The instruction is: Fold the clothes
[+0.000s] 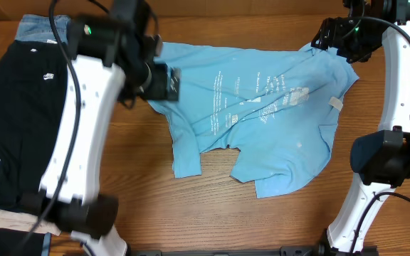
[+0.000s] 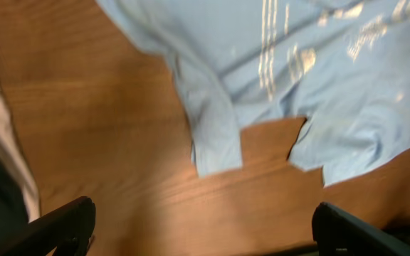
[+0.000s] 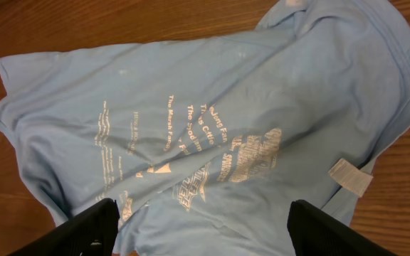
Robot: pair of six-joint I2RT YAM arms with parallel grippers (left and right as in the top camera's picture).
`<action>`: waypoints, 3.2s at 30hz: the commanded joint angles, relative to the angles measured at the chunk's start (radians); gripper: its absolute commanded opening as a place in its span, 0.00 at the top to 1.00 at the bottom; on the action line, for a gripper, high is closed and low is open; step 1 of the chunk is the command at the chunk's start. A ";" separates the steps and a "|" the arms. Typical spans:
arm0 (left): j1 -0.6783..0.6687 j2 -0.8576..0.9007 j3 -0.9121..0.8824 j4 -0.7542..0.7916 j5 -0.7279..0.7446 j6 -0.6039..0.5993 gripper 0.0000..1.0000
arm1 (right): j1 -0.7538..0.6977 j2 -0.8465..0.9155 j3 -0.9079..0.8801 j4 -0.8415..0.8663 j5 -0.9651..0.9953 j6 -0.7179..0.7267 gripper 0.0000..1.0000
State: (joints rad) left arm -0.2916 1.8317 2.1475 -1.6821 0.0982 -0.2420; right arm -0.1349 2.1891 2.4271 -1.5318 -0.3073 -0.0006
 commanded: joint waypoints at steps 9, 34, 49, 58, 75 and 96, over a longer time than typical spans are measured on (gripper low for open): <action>-0.269 -0.203 -0.653 0.447 -0.137 -0.260 0.00 | 0.005 0.007 0.000 0.004 -0.008 -0.005 0.18; -0.179 -0.185 -1.163 0.927 -0.031 -0.204 0.02 | 0.013 0.018 -0.006 0.025 0.026 -0.004 0.12; -0.180 -0.189 -1.186 0.993 -0.065 -0.211 0.45 | 0.013 0.018 -0.006 0.015 0.026 -0.005 0.11; -0.172 -0.189 -1.254 1.052 -0.091 -0.212 0.65 | 0.013 0.018 -0.006 0.014 0.026 -0.005 0.11; -0.055 -0.336 -1.104 0.829 -0.122 -0.201 0.96 | 0.013 0.018 -0.006 0.014 0.026 -0.004 0.11; 0.282 -0.443 -1.049 0.626 -0.062 0.005 0.65 | 0.022 -0.061 -0.007 -0.163 0.097 0.107 0.08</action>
State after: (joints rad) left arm -0.0193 1.3861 1.0718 -1.0435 -0.0437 -0.3283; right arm -0.1169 2.1891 2.4260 -1.6947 -0.2554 0.0471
